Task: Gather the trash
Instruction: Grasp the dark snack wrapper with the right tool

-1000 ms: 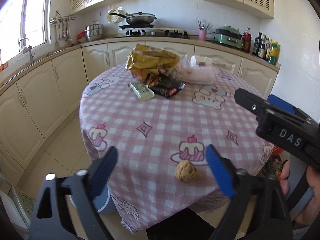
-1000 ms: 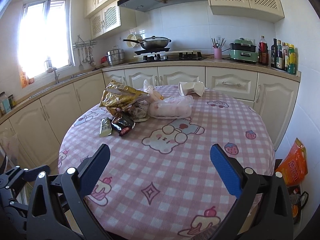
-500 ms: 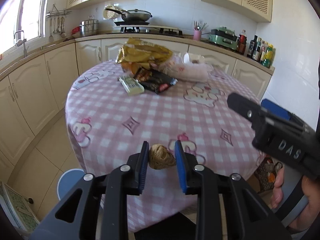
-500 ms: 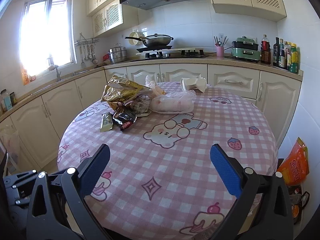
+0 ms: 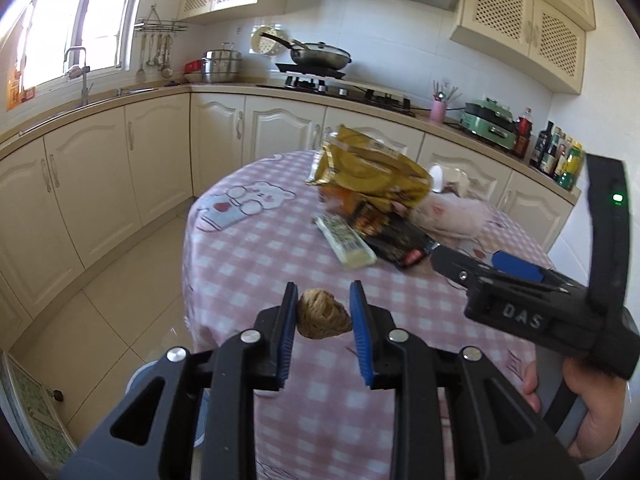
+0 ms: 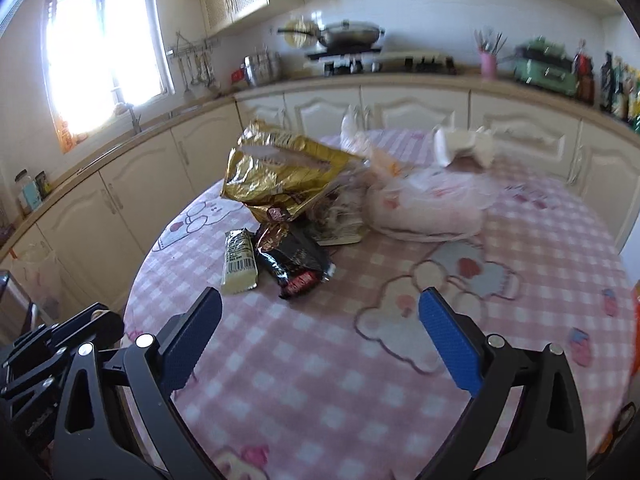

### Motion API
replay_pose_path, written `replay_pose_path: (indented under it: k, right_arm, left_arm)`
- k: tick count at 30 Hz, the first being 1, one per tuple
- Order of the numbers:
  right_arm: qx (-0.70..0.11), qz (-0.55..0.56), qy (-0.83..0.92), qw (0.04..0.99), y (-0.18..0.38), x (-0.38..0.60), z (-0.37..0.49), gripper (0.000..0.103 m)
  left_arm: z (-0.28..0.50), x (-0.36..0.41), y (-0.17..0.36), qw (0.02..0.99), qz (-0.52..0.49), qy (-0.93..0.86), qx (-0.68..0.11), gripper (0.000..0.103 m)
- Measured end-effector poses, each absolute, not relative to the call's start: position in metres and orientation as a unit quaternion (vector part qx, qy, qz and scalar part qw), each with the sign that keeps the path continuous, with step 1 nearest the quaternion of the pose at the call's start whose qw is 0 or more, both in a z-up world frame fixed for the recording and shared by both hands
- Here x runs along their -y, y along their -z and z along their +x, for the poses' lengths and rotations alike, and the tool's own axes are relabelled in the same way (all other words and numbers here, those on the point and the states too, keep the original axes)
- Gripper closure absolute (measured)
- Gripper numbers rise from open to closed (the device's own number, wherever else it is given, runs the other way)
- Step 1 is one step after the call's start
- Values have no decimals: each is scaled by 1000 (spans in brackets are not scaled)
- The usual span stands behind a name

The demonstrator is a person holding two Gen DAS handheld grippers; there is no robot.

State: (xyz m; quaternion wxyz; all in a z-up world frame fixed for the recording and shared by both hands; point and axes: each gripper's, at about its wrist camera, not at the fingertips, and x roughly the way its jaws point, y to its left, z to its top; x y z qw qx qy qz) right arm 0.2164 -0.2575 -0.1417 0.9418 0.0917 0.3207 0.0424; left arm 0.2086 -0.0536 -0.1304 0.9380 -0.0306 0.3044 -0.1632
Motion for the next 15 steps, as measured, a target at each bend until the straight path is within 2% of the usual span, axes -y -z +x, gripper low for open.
replay_pose_path:
  k: [4,7,9,12,13,15]
  right_arm:
    - [-382,144,-79,909,152,260,255,11]
    - [-400,130,-60,905,154,254,269,34]
    - [-405,123,-52,905,154,252,271,64]
    - [-394,121,-57,909,149,254,266,82]
    - [-389,117,-56,912,146,253,263,83]
    - [-375,99,-47,921,141,251,252,95]
  left_arm:
    - [228,38,132,939,-38,150,-308,78]
    - [237,29,134,939,-40,141,-310,78]
    - [241,24,134,939,-43,140,-310,78]
    - [242,19,135,939,-46,142,-308,78]
    - [240,19,135,940,-47,142,-308,78]
    - [238,14,136,940,-52,142,-307,78]
